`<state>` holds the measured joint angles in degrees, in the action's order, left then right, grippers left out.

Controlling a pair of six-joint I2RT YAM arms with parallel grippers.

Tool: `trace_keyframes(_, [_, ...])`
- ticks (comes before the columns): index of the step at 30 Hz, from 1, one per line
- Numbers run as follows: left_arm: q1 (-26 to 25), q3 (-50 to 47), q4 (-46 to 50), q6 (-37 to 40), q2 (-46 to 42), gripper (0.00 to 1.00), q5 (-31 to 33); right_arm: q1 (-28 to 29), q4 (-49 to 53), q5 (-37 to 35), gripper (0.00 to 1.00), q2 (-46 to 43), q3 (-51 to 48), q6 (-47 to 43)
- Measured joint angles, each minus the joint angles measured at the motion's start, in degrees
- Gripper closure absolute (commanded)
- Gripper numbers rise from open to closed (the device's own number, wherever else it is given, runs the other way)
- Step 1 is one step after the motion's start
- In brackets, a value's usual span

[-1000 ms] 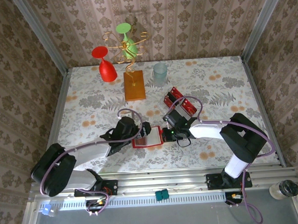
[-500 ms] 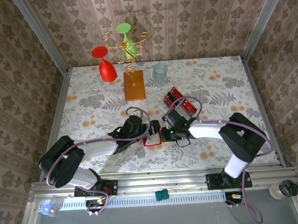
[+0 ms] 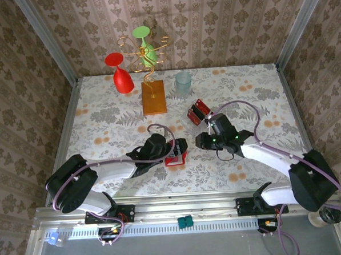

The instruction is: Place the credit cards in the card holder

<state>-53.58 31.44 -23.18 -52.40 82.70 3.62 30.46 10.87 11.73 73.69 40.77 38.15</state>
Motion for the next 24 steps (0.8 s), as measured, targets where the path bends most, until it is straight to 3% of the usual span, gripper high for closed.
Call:
trace_keyframes(8, [-3.28, 0.37, -3.96, -1.79, 4.39, 0.00, 1.64, -5.40, 4.63, -0.98, 0.72, -5.53, -0.90, -0.04])
trace_keyframes(15, [-4.94, 0.37, -9.33, -2.14, 8.31, 0.00, 4.24, -6.47, 6.54, -0.50, 0.72, -6.03, -1.81, -0.46])
trace_keyframes(24, [-4.39, 0.35, -5.92, -1.99, 4.50, 0.00, 3.61, -6.47, 7.82, 1.99, 0.72, -6.01, -1.09, -1.75])
